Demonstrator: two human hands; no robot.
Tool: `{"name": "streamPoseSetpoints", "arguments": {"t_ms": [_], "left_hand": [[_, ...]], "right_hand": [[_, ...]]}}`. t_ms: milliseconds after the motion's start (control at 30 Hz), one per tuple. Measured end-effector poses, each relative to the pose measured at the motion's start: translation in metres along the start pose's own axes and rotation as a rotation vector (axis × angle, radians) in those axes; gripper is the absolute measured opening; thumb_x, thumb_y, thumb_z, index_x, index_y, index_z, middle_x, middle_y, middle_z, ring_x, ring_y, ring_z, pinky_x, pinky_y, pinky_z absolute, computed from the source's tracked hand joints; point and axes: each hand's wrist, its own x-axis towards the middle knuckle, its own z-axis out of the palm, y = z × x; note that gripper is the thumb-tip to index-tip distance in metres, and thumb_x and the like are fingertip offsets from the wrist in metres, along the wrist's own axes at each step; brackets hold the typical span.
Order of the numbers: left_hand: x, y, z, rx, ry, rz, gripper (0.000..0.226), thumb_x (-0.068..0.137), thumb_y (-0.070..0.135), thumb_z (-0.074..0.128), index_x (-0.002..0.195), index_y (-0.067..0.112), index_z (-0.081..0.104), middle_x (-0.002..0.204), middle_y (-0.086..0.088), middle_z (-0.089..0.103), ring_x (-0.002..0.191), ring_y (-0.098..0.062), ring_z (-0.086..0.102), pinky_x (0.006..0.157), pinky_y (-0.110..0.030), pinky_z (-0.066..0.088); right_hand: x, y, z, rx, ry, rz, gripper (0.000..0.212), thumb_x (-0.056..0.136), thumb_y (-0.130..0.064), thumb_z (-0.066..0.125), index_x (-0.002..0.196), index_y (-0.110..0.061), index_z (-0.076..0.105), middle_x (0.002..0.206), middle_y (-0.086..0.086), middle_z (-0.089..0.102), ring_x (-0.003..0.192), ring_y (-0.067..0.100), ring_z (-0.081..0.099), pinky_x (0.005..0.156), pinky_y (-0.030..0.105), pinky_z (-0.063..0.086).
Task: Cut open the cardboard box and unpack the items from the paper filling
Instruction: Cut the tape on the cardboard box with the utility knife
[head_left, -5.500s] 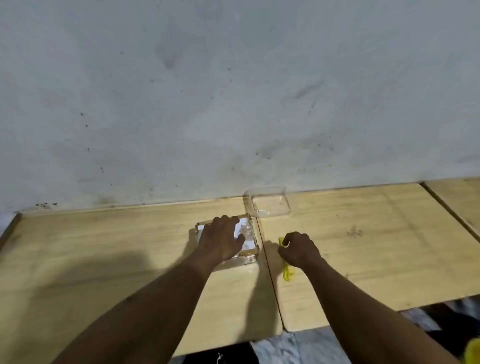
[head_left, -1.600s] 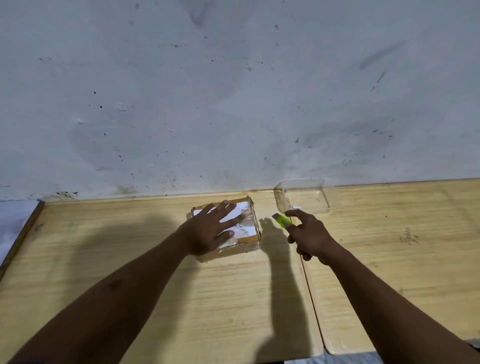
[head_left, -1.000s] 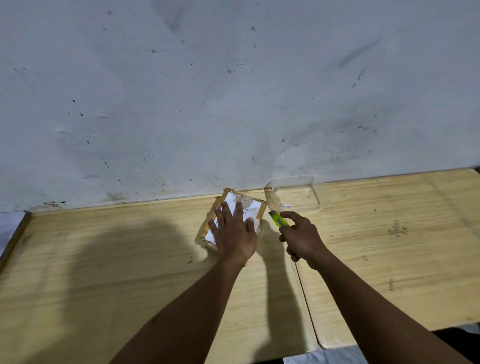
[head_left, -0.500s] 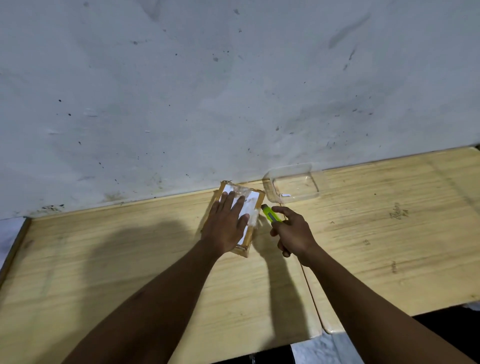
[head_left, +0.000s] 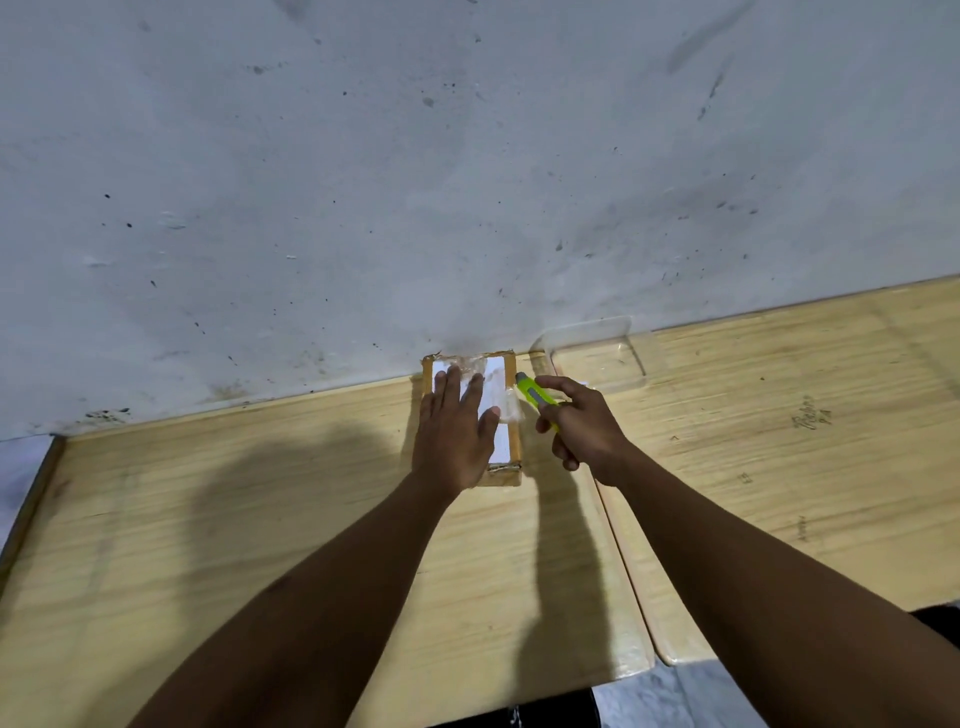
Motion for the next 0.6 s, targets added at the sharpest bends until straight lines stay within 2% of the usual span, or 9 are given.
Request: {"name": "streamPoseSetpoints", "arguments": {"t_ms": [133,300,367,467,600], "left_hand": [[0.010,-0.019,0.001,0.026,-0.005,0.101,0.063,0.101,0.049,0.025,0.154,0.015,0.024,0.163,-0.013,0.013,0.151,-0.031,0.002,0.122,-0.044,0.012],[0.010,-0.017,0.007,0.022,-0.006,0.112,0.075,0.093,0.055,0.008,0.155,0.014,0.019,0.164,-0.014,0.006,0.151,-0.032,-0.005,0.123,-0.045,0.003],[0.010,-0.016,0.008,0.039,-0.013,0.107,0.074,0.095,0.056,0.009,0.156,0.014,0.017,0.164,-0.014,0.004,0.151,-0.032,-0.007,0.122,-0.043,-0.001],[0.012,-0.013,0.008,0.032,-0.033,0.083,0.065,0.102,0.048,0.022,0.156,0.013,0.015,0.164,-0.014,0.001,0.150,-0.033,-0.009,0.122,-0.043,-0.003],[0.011,-0.007,0.010,0.041,-0.019,0.038,0.065,0.103,0.048,0.024,0.156,0.013,0.013,0.164,-0.013,-0.002,0.150,-0.032,-0.011,0.121,-0.043,-0.004]], "right_hand": [[0.002,0.001,-0.003,0.007,-0.010,0.012,0.042,0.094,-0.006,0.049,0.128,-0.029,0.058,0.078,0.011,0.060,0.038,0.021,0.040,0.038,0.021,0.030],[0.002,0.009,-0.003,0.025,-0.018,0.022,0.040,0.094,-0.006,0.050,0.125,-0.030,0.060,0.076,0.010,0.058,0.037,0.020,0.039,0.039,0.021,0.030],[0.003,0.008,-0.001,0.004,-0.024,0.010,0.040,0.095,-0.007,0.049,0.126,-0.029,0.059,0.076,0.010,0.059,0.037,0.020,0.039,0.038,0.021,0.030],[0.004,0.006,-0.001,-0.040,-0.028,-0.015,0.040,0.095,-0.007,0.049,0.128,-0.028,0.058,0.076,0.010,0.059,0.038,0.021,0.040,0.038,0.021,0.031],[0.001,0.003,-0.006,-0.112,-0.045,-0.016,0.040,0.094,-0.010,0.050,0.128,-0.030,0.058,0.076,0.009,0.058,0.039,0.020,0.040,0.038,0.023,0.032]]}}
